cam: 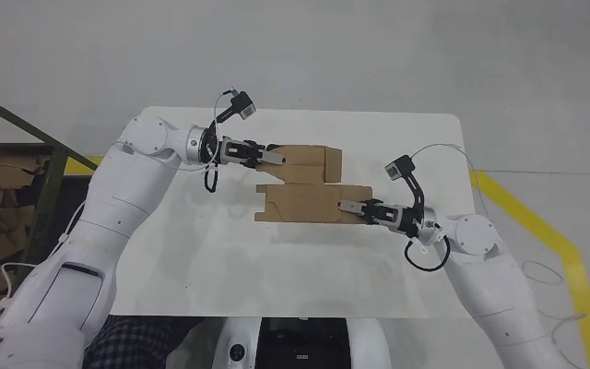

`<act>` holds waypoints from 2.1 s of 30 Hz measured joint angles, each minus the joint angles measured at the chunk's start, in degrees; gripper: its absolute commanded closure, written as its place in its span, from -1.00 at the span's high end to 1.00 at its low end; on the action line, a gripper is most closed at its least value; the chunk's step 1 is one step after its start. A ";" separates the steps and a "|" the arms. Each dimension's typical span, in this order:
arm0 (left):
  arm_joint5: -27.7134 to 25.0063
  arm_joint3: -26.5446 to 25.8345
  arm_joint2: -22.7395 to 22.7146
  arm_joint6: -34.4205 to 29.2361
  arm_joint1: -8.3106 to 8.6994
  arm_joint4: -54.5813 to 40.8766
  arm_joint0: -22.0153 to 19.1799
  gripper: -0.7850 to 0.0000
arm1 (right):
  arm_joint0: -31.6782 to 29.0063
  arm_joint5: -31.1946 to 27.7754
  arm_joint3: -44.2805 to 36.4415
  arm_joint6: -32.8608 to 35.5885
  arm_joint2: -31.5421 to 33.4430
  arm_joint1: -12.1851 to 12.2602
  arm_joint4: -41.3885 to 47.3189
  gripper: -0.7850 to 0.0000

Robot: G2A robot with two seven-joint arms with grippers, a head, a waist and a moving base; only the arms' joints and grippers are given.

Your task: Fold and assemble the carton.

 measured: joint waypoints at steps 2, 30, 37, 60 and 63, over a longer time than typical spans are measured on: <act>0.00 -0.16 -0.11 0.00 0.01 0.22 0.04 -1.00 | -0.05 0.13 -0.11 -0.25 0.05 0.02 0.01 -0.09; 2.01 -2.26 -0.62 -2.03 -0.10 -1.56 2.24 -1.00 | 1.93 -3.54 -1.19 -1.37 4.18 0.77 2.28 1.00; 2.78 -2.82 0.68 -2.79 -0.43 -1.76 2.05 -1.00 | 4.51 -4.85 0.24 -2.48 0.00 -0.18 4.00 1.00; 4.54 -2.39 1.33 -4.55 -0.67 -4.63 1.33 -1.00 | 7.56 -4.64 0.72 -2.10 -6.26 -1.86 7.57 0.95; 5.15 -2.68 1.32 -5.18 -0.68 -5.56 1.53 -1.00 | 7.78 -4.45 1.27 -2.00 -6.60 -2.02 8.34 0.91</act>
